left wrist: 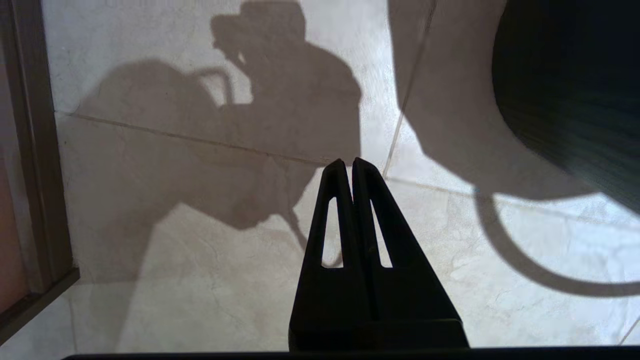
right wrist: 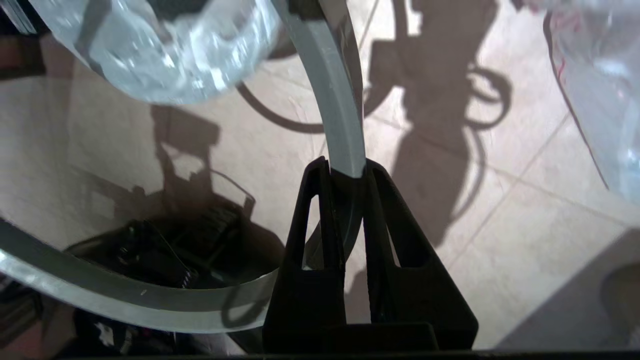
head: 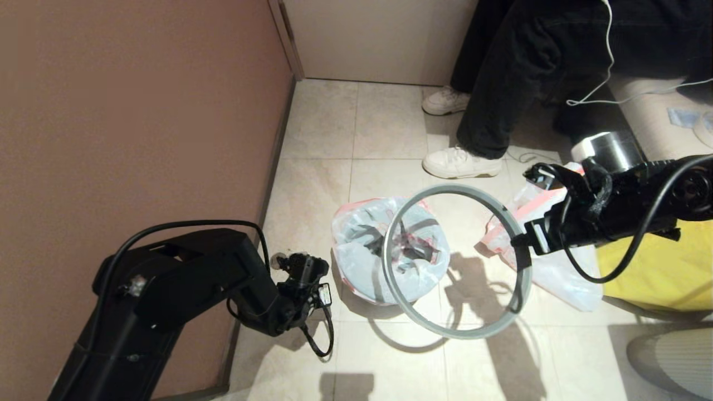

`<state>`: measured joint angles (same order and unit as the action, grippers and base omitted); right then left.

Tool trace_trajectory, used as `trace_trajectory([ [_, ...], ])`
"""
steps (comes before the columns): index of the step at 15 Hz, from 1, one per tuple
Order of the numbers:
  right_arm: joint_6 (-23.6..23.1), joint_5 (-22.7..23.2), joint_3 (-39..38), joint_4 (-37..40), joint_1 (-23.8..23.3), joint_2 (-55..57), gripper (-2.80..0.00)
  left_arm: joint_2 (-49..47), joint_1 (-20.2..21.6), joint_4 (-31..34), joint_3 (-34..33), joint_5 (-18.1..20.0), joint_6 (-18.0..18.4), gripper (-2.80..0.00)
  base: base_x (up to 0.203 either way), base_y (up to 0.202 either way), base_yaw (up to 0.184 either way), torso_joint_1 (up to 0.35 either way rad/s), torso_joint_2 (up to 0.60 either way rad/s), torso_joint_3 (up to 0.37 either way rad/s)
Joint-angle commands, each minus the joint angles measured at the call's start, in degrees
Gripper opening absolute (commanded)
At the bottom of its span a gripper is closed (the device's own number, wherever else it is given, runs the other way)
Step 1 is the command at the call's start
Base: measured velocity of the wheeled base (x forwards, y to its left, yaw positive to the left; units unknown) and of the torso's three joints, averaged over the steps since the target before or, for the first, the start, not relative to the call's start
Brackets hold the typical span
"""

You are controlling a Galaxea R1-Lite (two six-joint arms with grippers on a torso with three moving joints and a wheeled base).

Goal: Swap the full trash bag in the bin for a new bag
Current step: Place the trash can ring on the trash can

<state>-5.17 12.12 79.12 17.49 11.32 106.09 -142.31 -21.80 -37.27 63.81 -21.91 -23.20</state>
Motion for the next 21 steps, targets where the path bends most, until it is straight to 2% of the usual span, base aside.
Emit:
trace_trajectory([
  [1,0.6,0.0,5.4,0.0,2.4,4.8,-2.80,0.3,0.2,-1.5,0.0,-0.5,-0.6,-2.80,0.000,0.000,0.000,0.000,0.00,0.000],
  [3,1.3,-2.1,12.0,0.0,4.4,11.2,-2.80,-0.1,0.1,-5.2,0.2,-1.9,-0.4,-2.80,0.000,0.000,0.000,0.000,0.00,0.000],
  [7,1.4,-7.9,23.6,0.0,8.3,22.0,-2.80,-0.2,-0.3,-5.5,-0.1,-2.3,-0.2,-2.80,0.000,0.000,0.000,0.000,0.00,0.000],
  [9,1.2,-10.1,27.1,0.3,9.8,25.9,-2.80,-0.6,-0.2,-5.4,-0.5,-3.8,-0.2,-2.80,0.000,0.000,0.000,0.000,0.00,0.000],
  [16,1.2,-14.7,33.3,0.9,12.2,33.8,-2.80,-0.5,-0.2,-5.6,-0.9,-3.9,-0.1,-2.80,0.000,0.000,0.000,0.000,0.00,0.000],
  [21,1.3,-15.8,33.3,0.6,12.6,31.5,-2.80,-0.5,-0.3,-5.5,-0.6,-3.9,0.0,-2.80,0.000,0.000,0.000,0.000,0.00,0.000],
])
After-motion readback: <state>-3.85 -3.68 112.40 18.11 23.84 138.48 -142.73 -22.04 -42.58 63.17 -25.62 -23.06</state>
